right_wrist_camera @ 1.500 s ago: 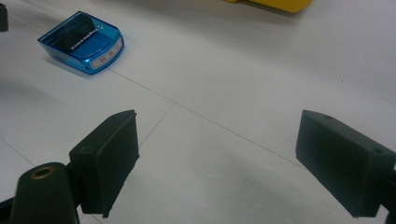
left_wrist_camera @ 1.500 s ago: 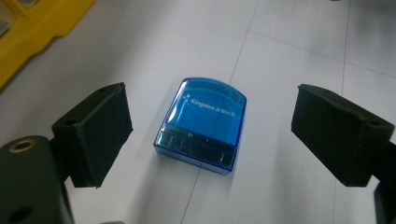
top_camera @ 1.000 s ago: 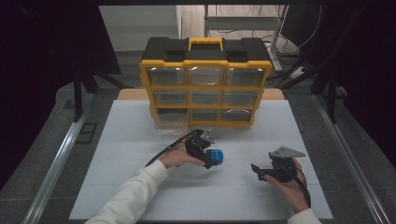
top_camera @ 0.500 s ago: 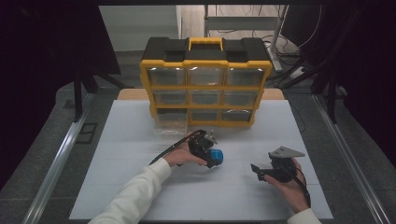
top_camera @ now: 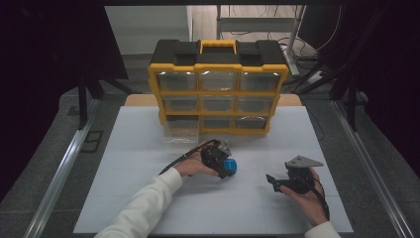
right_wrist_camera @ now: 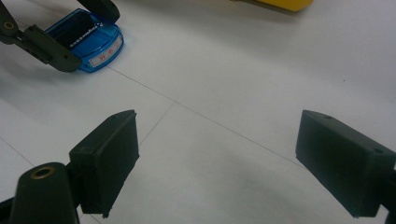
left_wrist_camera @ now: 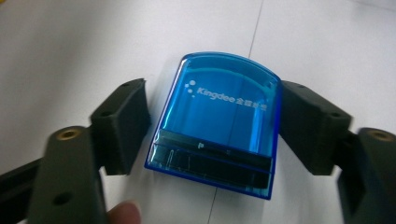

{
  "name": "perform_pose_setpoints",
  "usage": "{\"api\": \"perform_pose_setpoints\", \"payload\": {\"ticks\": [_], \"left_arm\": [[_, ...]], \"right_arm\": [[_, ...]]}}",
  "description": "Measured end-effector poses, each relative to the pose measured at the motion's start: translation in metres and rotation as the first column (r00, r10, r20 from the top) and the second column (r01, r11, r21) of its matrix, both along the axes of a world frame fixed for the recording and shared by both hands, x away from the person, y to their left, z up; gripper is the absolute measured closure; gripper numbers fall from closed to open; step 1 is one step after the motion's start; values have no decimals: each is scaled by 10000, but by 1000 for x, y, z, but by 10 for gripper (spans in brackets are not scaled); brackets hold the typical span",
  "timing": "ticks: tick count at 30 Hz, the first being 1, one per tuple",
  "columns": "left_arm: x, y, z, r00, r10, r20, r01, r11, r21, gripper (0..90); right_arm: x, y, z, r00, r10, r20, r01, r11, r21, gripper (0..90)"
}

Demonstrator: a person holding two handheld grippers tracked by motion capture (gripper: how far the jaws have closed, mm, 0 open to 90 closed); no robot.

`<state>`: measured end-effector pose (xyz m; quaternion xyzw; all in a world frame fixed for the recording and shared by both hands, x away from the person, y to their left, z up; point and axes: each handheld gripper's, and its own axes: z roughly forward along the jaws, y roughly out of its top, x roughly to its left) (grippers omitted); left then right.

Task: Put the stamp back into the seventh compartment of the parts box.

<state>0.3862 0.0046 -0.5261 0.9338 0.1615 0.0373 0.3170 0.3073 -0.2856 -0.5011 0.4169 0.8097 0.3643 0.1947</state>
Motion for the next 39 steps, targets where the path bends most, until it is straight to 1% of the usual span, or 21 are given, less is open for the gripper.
{"api": "perform_pose_setpoints", "payload": {"ticks": [2,4,8,17,21,28,32,34,38,39], "left_arm": [[0,0,1,10000,-51,74,51,10000,0,377],[0,1,1,9999,-129,110,130,9999,-23,406],[-2,1,3,9995,-184,274,183,9998,41,410],[-5,6,11,9990,-139,425,149,9996,-235,411],[-9,9,15,9990,-135,429,147,9995,-290,411],[-16,17,20,9983,16,586,12,9989,-470,411],[-20,22,25,9979,75,649,-31,9978,-666,411],[-21,24,28,9974,132,703,-72,9965,-837,411],[-24,27,33,9966,156,808,-78,9954,-953,411],[-25,29,34,9964,192,821,-106,9945,-1046,411]], "right_arm": [[0,0,0,10000,-2,-5,2,10000,-2,138],[0,0,0,10000,-2,-7,2,10000,-9,138],[0,-1,0,10000,-23,-15,23,10000,-4,138],[0,-1,-1,10000,-38,-26,38,10000,-21,138],[0,-1,-1,10000,-51,-25,51,10000,-32,138],[-1,-1,0,10000,-43,-2,43,10000,-46,138],[-1,-2,-1,10000,-75,5,75,10000,-55,138],[-1,-2,-1,10000,-74,15,74,10000,-58,138],[-1,-1,0,10000,-76,25,76,9999,-73,138],[-2,-1,0,10000,-72,34,72,9999,-77,138]]}}
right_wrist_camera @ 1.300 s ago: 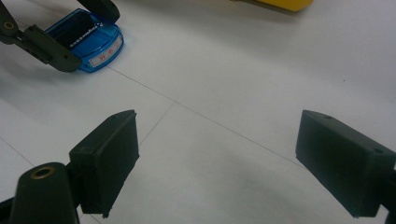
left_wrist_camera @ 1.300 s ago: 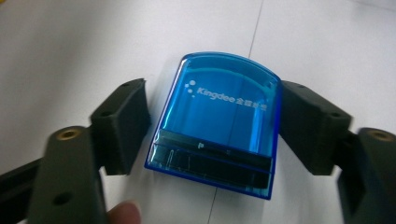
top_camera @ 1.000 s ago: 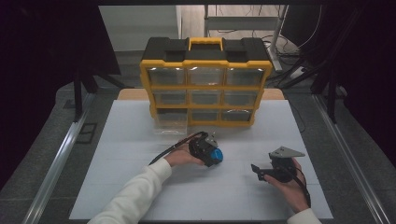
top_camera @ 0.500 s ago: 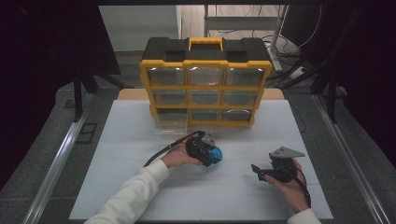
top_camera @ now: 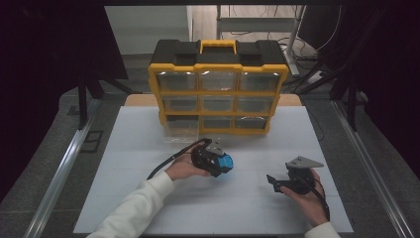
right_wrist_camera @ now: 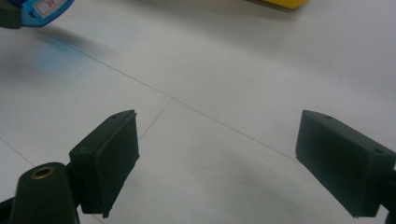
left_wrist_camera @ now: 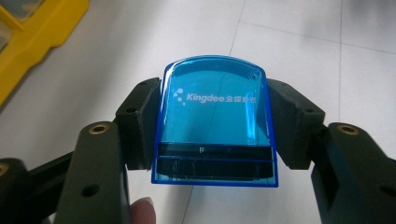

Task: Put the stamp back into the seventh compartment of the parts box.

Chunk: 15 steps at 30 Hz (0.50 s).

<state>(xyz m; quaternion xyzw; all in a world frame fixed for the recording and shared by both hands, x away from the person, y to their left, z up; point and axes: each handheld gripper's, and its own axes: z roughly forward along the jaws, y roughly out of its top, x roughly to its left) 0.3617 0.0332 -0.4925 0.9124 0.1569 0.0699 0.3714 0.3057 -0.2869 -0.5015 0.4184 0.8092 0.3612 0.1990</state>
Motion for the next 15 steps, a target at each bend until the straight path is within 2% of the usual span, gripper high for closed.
{"api": "perform_pose_setpoints", "payload": {"ticks": [8,15], "left_arm": [[-5,13,13,9994,278,199,-271,9992,-310,411],[-6,20,17,9988,416,252,-404,9981,-464,411]], "right_arm": [[-1,-2,1,10000,-22,21,22,10000,49,138],[-1,-2,1,10000,-1,68,1,10000,14,138]]}}
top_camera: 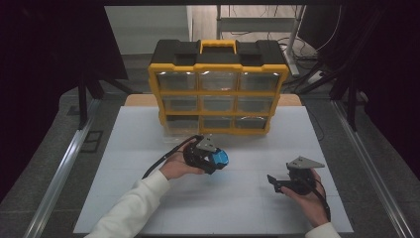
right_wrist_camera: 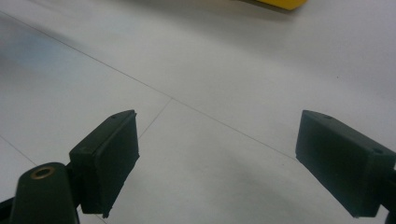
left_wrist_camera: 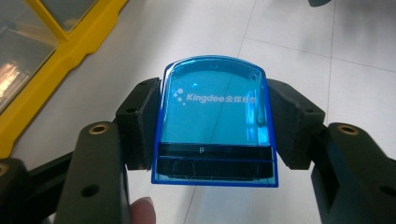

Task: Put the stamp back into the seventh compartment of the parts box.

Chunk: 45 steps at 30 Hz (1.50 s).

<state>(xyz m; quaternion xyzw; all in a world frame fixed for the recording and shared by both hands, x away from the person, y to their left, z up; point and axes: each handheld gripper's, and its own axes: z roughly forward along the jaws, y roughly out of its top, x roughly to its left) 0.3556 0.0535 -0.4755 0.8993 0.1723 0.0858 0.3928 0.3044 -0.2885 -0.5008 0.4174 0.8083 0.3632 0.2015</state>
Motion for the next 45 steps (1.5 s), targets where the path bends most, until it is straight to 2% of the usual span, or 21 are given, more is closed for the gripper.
{"api": "perform_pose_setpoints", "payload": {"ticks": [28,45], "left_arm": [[-2,15,17,9998,150,162,-146,9997,-217,411],[0,31,30,9988,426,226,-412,9974,-596,411]], "right_arm": [[0,1,0,10000,30,-48,-30,10000,-29,138],[0,0,0,10000,43,-50,-43,10000,-16,138]]}}
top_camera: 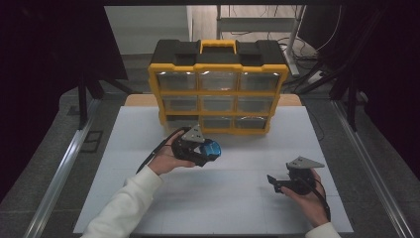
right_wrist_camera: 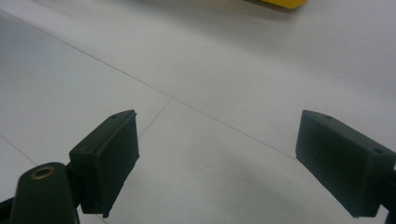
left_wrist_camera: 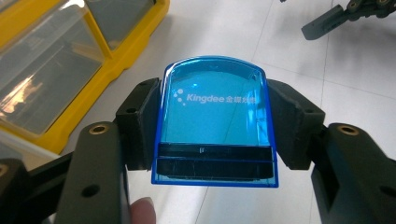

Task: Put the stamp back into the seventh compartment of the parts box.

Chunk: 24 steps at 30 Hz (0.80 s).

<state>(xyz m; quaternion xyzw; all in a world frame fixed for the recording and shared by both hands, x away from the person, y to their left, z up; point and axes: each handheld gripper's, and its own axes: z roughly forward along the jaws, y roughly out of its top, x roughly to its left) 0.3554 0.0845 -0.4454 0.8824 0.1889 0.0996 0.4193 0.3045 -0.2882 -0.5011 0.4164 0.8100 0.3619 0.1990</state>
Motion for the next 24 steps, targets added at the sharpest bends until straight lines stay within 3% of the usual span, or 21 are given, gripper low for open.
{"api": "perform_pose_setpoints", "payload": {"ticks": [24], "left_arm": [[6,28,18,9981,618,17,-617,9970,-466,411]], "right_arm": [[0,0,0,10000,7,-17,-7,10000,-4,138]]}}
